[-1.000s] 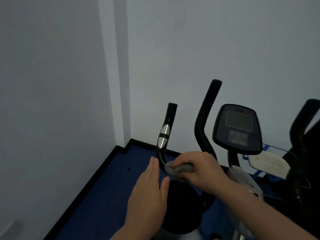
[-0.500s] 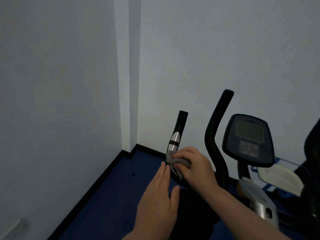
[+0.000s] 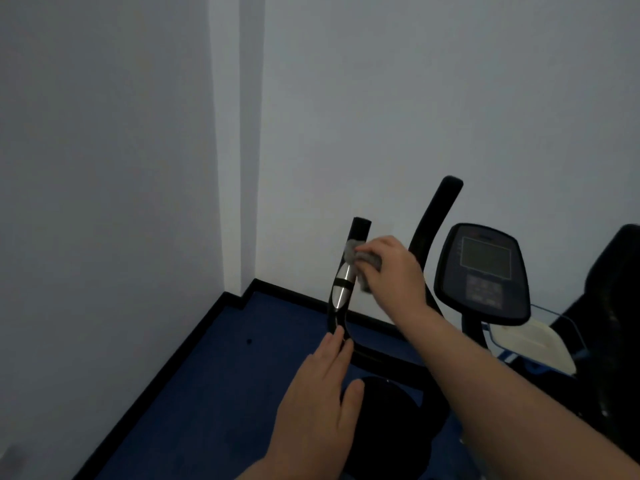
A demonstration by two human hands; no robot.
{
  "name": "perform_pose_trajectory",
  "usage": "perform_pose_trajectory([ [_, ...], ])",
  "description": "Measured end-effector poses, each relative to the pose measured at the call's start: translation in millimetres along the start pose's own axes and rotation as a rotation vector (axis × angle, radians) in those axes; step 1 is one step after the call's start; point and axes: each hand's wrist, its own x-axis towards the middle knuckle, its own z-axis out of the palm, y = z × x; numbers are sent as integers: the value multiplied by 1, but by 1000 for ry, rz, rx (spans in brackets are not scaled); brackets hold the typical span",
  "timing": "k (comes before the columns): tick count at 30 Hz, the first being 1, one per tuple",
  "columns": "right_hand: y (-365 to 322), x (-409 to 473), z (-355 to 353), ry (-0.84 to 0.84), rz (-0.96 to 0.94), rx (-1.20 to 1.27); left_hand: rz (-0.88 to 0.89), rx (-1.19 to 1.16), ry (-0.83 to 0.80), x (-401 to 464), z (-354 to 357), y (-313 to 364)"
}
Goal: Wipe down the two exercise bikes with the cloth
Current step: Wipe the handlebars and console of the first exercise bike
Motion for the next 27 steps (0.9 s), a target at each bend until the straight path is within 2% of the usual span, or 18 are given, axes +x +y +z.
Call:
perform_pose_trajectory([
  [5, -6, -20, 12, 92, 80, 55, 99, 41, -79, 5, -5, -4],
  [10, -17, -10, 1, -106, -79, -88, 94, -14, -107, 6, -8, -2],
  [14, -26, 34, -6, 82, -109, -111, 89, -15, -105, 3, -8, -1],
  [17, -19, 29, 5, 96, -109, -170, 84, -23, -125, 3, -8, -3],
  [21, -7, -4, 18, 23, -10, 28, 88, -28, -157, 7, -7, -6],
  [24, -8, 11, -2, -177, 84, 37, 96, -33, -156, 8, -8, -6],
  [25, -10, 21, -8, -171, 89, 19, 97, -38, -146, 8, -8, -5],
  [27, -16, 36, -11, -17, 107, 26, 95, -46, -130, 6, -8, -5],
])
